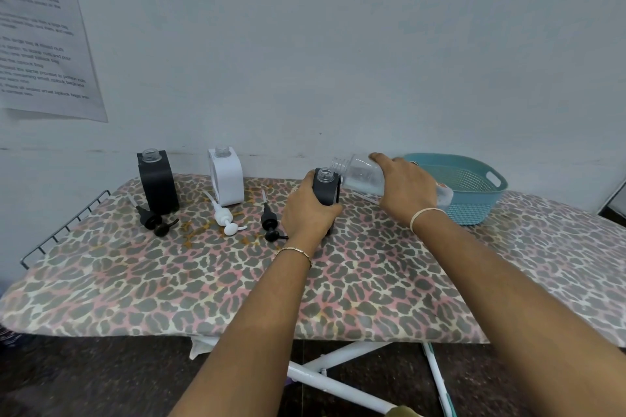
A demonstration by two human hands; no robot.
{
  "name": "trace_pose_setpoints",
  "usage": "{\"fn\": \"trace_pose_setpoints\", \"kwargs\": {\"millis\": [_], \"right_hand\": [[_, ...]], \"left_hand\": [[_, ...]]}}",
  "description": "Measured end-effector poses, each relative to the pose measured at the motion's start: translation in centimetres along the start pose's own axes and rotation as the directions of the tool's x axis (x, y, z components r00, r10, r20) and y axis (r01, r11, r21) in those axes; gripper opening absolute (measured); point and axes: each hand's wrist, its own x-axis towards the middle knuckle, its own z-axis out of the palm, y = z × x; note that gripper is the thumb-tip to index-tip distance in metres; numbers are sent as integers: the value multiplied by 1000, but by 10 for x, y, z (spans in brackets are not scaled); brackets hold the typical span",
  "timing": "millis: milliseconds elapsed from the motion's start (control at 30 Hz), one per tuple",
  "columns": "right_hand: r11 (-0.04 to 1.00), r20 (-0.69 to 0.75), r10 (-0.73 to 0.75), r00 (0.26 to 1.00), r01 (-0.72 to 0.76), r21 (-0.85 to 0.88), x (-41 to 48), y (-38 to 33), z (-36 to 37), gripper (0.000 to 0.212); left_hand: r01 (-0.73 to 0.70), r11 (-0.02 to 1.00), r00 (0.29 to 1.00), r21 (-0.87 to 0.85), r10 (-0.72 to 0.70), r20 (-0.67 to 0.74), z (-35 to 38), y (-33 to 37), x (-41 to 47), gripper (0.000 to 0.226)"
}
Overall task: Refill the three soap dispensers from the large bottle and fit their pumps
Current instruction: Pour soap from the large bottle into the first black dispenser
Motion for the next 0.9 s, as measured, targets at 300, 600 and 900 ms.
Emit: {"fn": "trace_pose_setpoints", "kwargs": {"millis": [300,600,900], "right_hand": [[1000,31,-16,999,16,-24,4,0,-7,74],[998,40,-22,999,24,-54,6,0,-9,72],[997,35,-32,999,35,-76,9,0,-12,71]], "left_hand": [[-4,1000,1000,7,4,-4,0,0,0,73],[6,1000,1000,2,-6,-7,1,-1,0,74],[0,1000,1000,4,0,-9,2,-1,1,75]]}}
